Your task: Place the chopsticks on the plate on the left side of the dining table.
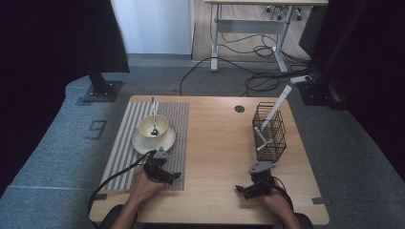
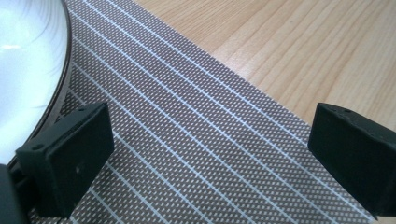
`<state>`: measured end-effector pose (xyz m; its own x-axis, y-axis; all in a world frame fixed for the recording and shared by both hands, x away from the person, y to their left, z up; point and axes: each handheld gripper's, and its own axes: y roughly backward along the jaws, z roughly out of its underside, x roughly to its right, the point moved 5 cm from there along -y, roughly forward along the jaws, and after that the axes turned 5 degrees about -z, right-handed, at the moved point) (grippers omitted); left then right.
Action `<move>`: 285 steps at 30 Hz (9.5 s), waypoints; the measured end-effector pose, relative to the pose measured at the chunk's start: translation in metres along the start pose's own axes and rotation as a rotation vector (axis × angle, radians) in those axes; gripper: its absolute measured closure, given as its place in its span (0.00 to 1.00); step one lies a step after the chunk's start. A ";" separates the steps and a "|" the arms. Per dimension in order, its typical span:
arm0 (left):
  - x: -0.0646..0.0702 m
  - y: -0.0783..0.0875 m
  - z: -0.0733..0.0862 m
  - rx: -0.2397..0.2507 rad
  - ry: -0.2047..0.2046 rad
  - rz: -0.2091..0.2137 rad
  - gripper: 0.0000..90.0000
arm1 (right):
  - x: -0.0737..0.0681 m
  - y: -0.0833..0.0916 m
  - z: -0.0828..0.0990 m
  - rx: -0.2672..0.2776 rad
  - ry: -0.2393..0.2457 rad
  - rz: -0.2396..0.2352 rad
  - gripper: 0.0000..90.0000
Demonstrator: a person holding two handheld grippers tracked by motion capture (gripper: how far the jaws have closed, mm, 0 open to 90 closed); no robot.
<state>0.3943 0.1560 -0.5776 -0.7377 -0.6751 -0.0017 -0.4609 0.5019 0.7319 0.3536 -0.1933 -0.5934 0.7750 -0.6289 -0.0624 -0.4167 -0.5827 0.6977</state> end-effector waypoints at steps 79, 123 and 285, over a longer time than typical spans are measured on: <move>0.074 0.012 -0.184 0.140 -0.140 0.236 0.03 | 0.000 0.000 0.000 0.000 -0.001 0.000 0.00; 0.138 -0.026 -0.279 0.150 -0.314 0.307 0.33 | 0.000 0.000 0.000 -0.001 0.004 -0.004 0.00; 0.085 0.054 -0.180 0.231 -0.181 0.499 0.92 | -0.023 0.017 -0.063 0.240 0.169 -0.186 0.91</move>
<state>0.3955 0.0283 -0.4155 -0.9567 -0.2336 0.1737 -0.1167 0.8544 0.5063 0.3589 -0.1564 -0.5346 0.9076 -0.4179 -0.0400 -0.3449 -0.7967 0.4963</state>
